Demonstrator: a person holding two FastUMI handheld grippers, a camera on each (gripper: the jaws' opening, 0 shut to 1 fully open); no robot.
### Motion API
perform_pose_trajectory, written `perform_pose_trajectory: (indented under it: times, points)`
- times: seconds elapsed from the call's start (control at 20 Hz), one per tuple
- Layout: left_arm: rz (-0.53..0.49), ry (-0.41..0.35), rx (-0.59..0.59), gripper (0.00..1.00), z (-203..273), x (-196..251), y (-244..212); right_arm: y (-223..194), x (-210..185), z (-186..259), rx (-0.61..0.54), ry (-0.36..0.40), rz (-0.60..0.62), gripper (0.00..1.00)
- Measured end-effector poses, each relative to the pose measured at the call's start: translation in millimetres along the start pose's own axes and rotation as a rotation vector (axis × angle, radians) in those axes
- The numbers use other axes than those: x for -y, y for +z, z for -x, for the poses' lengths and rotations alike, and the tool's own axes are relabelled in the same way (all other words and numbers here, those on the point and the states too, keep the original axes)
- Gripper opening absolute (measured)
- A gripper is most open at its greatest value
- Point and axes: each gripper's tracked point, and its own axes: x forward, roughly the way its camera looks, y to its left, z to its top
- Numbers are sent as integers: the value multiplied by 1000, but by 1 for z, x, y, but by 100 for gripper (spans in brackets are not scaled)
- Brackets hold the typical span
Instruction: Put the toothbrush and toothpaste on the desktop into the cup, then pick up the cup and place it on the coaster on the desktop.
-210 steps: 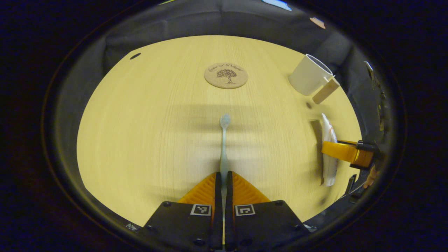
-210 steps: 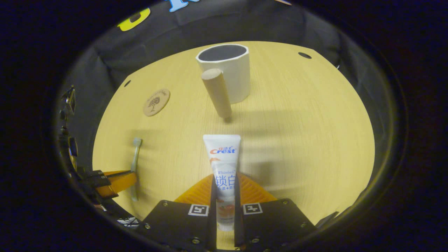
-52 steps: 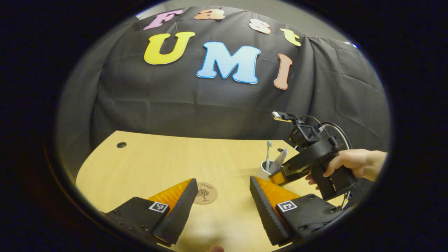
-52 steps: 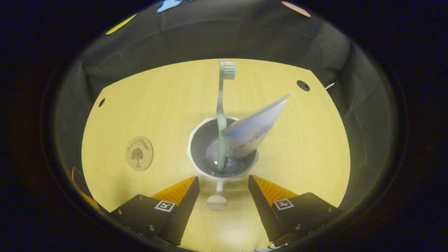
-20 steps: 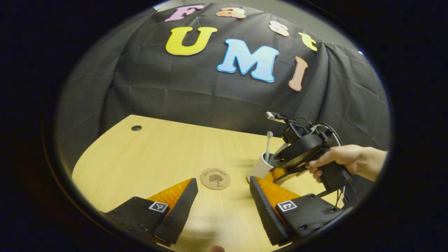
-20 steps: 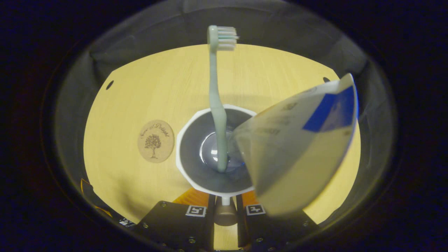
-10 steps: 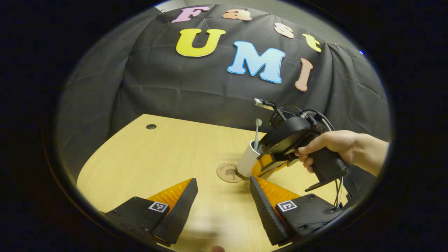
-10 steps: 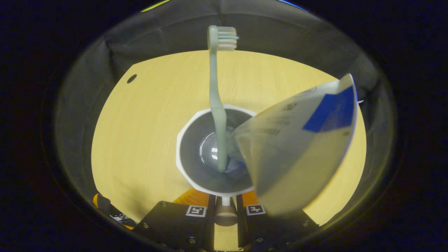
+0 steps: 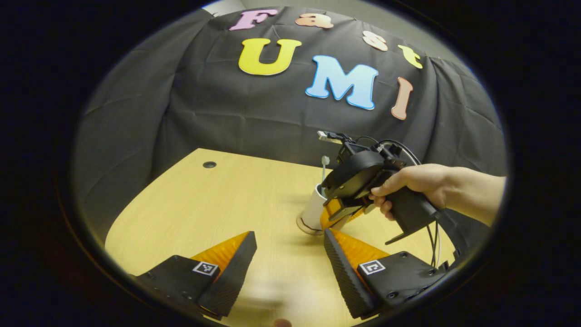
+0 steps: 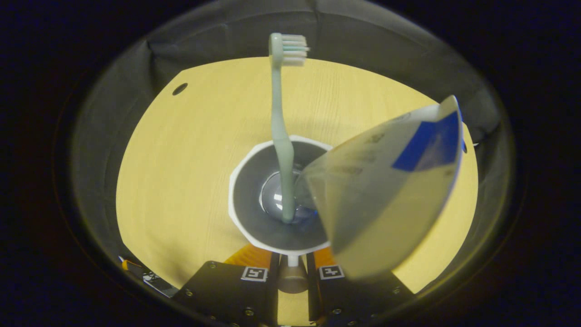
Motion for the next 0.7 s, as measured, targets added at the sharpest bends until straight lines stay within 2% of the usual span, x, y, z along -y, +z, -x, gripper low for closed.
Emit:
perform_pose_trajectory:
  times: [0.05,0.1,0.15,0.2,0.25,0.3,0.35,0.6,0.65,0.7]
  points:
    - [2,1,0,97,1,0,0,3,-4,-4,-2,-3,2,30]
    - [3,1,0,99,0,0,-1,5,-3,-6,-7,-8,1,26]
    - [3,1,0,97,1,-1,-2,10,-2,-10,-3,-11,-4,29]
    - [5,0,1,97,2,-1,-1,9,0,-5,-6,-12,-8,23]
    - [6,-1,2,99,2,0,-1,9,4,-4,-8,-9,-15,27]
    - [7,-3,5,99,2,1,0,2,15,0,-10,-3,-22,24]
    - [6,-6,5,99,2,2,-1,0,21,6,-6,4,-27,28]
    - [1,-5,11,97,0,6,-2,0,15,40,67,41,-32,34]
    - [-4,-4,14,97,0,8,-1,-2,17,49,85,48,-39,43]
    - [-9,-2,19,96,-2,10,2,-3,16,57,106,64,-49,44]
